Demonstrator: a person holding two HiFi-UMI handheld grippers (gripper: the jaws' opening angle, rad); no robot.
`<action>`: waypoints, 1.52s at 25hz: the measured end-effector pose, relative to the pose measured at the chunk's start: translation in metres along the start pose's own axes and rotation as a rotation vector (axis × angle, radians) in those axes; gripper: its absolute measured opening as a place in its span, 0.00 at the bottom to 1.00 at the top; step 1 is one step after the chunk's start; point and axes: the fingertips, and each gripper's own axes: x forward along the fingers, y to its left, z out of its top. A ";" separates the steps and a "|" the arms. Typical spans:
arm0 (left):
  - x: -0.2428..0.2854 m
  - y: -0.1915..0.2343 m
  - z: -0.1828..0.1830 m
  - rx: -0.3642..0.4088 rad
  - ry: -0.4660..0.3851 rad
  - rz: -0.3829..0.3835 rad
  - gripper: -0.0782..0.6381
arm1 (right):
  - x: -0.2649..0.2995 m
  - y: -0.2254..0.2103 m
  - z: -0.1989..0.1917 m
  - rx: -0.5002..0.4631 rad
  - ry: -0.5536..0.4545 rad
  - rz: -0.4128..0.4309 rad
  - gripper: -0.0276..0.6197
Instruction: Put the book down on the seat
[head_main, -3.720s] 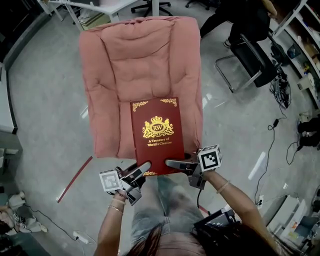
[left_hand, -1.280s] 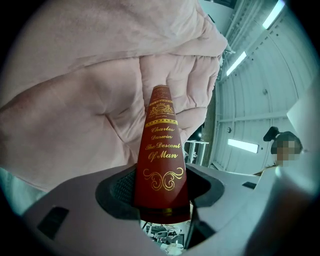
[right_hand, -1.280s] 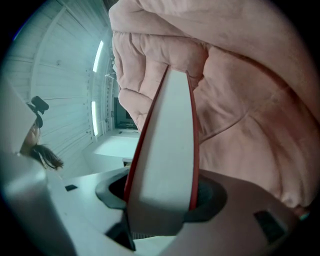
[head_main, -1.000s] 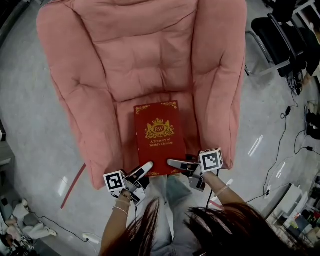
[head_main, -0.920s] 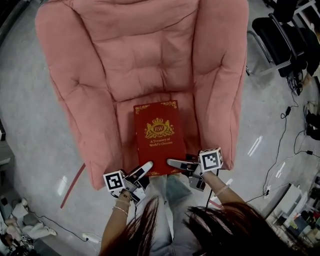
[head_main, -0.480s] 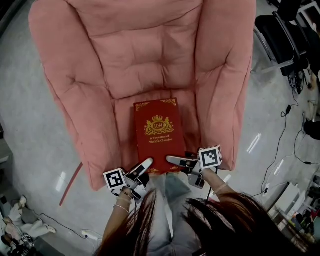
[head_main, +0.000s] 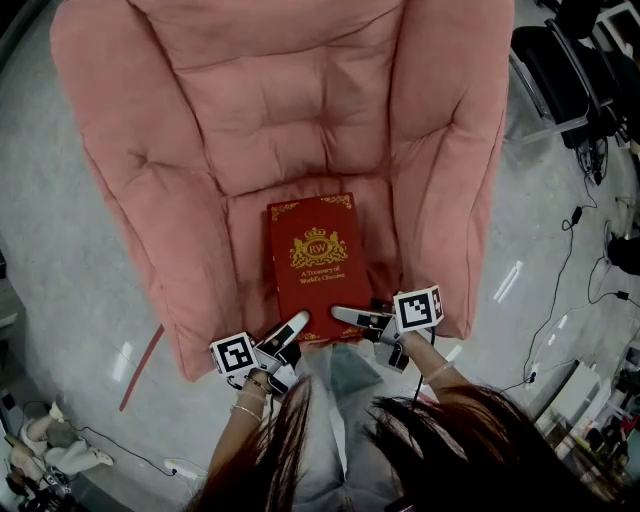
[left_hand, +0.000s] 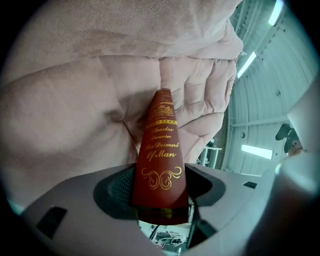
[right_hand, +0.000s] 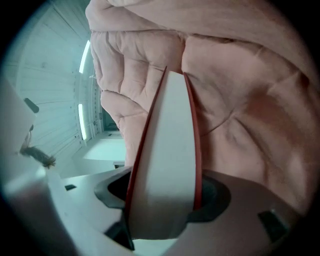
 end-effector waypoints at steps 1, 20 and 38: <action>0.000 0.001 0.001 0.013 0.001 0.009 0.48 | 0.000 -0.001 0.000 0.001 0.001 -0.009 0.50; 0.002 0.030 0.004 0.121 0.040 0.185 0.55 | 0.001 -0.037 -0.001 -0.027 0.013 -0.236 0.60; -0.023 0.032 0.003 0.105 0.077 0.272 0.55 | -0.016 -0.047 -0.005 -0.044 -0.026 -0.353 0.63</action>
